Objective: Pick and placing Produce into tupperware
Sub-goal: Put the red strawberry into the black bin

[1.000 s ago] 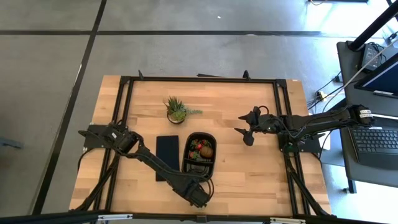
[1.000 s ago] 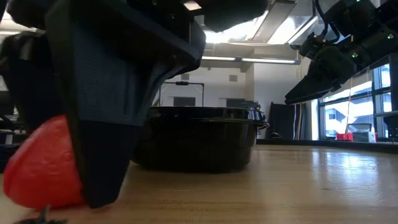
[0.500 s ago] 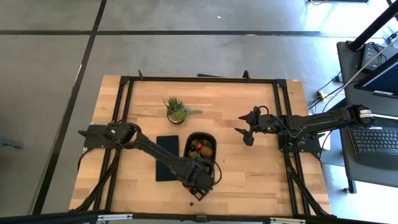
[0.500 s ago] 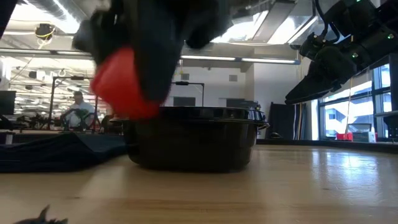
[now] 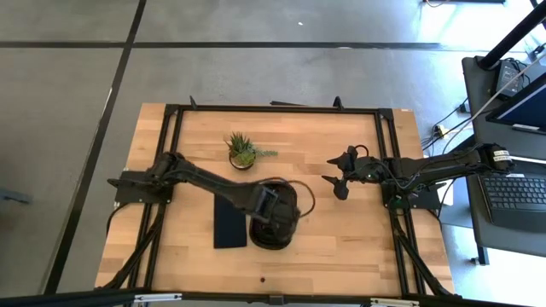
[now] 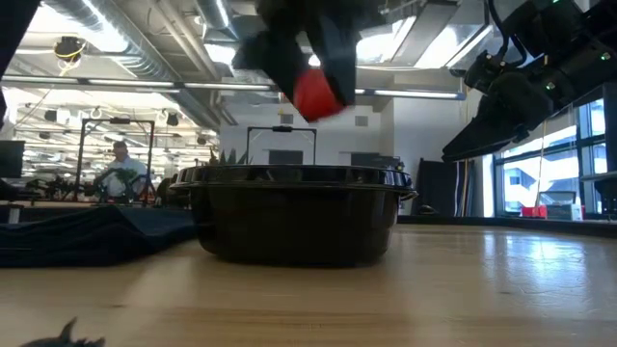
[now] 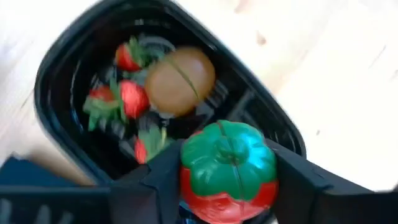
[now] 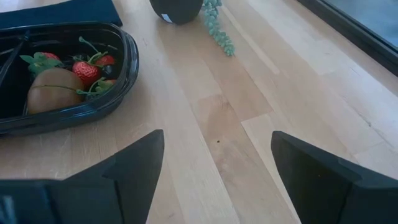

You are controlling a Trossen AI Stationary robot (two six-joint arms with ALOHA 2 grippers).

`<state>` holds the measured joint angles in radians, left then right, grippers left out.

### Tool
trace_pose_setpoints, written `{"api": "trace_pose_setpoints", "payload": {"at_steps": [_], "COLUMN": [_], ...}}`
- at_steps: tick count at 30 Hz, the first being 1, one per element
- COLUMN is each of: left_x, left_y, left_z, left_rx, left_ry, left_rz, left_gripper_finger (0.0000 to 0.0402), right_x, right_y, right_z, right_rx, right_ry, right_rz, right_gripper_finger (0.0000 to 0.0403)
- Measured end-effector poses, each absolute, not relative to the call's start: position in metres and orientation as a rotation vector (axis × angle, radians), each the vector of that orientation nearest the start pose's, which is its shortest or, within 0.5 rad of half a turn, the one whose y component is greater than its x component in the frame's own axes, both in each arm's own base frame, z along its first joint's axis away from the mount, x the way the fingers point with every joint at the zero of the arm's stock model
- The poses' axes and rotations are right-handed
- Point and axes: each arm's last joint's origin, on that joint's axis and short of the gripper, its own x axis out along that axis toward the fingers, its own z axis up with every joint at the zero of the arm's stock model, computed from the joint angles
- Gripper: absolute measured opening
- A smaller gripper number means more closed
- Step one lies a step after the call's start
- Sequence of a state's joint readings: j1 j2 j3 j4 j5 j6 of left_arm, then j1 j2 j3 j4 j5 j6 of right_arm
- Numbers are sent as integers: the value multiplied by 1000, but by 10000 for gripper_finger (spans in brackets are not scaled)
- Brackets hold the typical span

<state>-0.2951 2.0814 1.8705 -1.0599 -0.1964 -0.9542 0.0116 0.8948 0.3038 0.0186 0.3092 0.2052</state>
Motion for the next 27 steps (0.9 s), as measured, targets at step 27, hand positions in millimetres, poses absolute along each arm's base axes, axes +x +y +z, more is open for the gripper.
{"api": "trace_pose_setpoints", "payload": {"at_steps": [27], "left_x": [432], "left_y": [-99], "left_z": [217], "left_rx": [-451], "left_ry": [1182], "left_rz": [502], "left_gripper_finger": [201], "right_x": [169], "right_y": [-7], "right_z": [167], "right_rx": [100], "right_ry": [581], "right_rz": [-350], "right_gripper_finger": [298]}}
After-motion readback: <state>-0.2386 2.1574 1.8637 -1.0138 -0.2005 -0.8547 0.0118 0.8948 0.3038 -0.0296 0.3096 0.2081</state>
